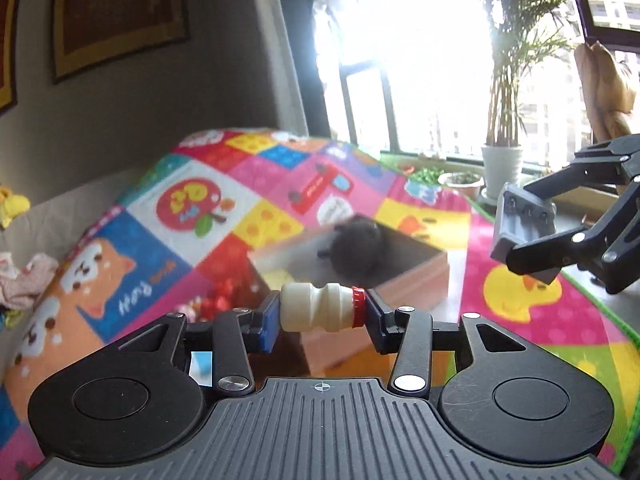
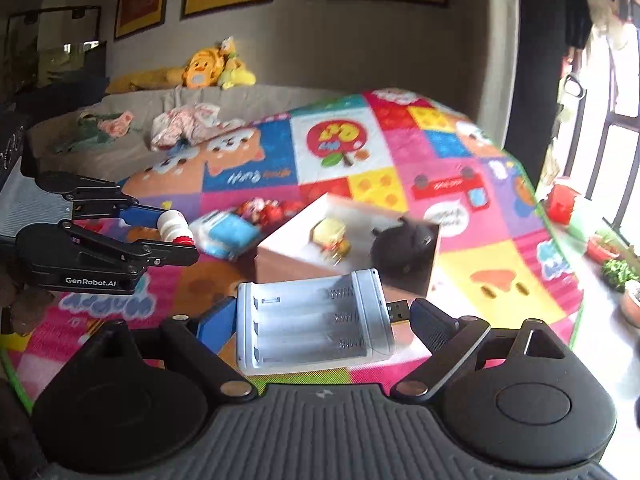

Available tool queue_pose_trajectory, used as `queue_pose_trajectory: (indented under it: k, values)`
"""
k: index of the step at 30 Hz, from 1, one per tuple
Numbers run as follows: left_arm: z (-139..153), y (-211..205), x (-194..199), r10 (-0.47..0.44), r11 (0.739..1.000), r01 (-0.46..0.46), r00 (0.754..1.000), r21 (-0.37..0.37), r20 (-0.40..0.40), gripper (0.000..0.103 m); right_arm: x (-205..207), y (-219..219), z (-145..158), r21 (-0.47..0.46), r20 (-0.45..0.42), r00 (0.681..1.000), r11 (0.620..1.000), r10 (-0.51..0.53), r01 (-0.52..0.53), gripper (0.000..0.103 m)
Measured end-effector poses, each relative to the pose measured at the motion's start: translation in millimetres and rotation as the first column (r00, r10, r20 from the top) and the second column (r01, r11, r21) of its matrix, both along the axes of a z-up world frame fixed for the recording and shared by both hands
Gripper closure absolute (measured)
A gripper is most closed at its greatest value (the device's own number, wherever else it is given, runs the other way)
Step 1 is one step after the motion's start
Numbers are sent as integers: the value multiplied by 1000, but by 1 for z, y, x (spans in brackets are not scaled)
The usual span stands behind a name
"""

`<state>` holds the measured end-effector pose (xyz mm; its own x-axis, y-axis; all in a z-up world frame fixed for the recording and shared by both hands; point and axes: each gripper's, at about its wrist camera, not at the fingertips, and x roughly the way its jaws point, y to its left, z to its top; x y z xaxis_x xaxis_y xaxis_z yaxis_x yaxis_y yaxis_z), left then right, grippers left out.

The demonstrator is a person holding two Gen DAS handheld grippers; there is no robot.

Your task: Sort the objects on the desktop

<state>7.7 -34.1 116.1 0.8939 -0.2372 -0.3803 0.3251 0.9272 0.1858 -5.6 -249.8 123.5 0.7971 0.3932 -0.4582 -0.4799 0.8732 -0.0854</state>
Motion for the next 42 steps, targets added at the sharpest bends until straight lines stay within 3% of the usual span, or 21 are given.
queue_pose_trajectory:
  k: [4,6,8,11,15,20,24,28,33,38,42]
  values:
    - [37,-14,61,-17,998,20,999,-57,39,53,44,5,20,7,67,996,998,-55,55,11]
    - [50,-15,85,-23,995,27,999,-99,37,26,70,13,26,14,90,992,996,-84,83,11]
    - [57,-11,95,9,992,-1,998,-124,64,15,98,17,28,26,80,992,995,-98,96,7]
    - [46,8,87,54,989,-46,997,-139,54,8,129,10,20,91,0,991,987,-134,134,5]
    - [-7,41,64,129,989,-131,991,-69,-41,7,134,-3,-3,152,-80,985,975,-152,162,4]
    - [-70,82,41,240,964,-258,945,-58,-222,7,114,4,-30,103,-117,982,982,-146,158,3]
    - [-84,121,17,346,918,-383,899,-101,-268,6,81,38,-44,34,-127,992,999,-18,22,0]
    - [-74,145,4,428,873,-470,867,-132,-256,6,57,88,-68,-38,-187,969,984,163,-173,0]
    - [-70,150,-4,434,871,-473,868,-135,-239,5,32,140,-96,-96,-211,926,936,314,-339,0]
    - [-75,148,-3,420,880,-458,874,-123,-246,5,44,155,-111,-106,-276,905,926,323,-362,1]
    - [-78,143,11,395,900,-424,891,-100,-225,5,51,148,-115,-53,-334,889,935,314,-350,28]
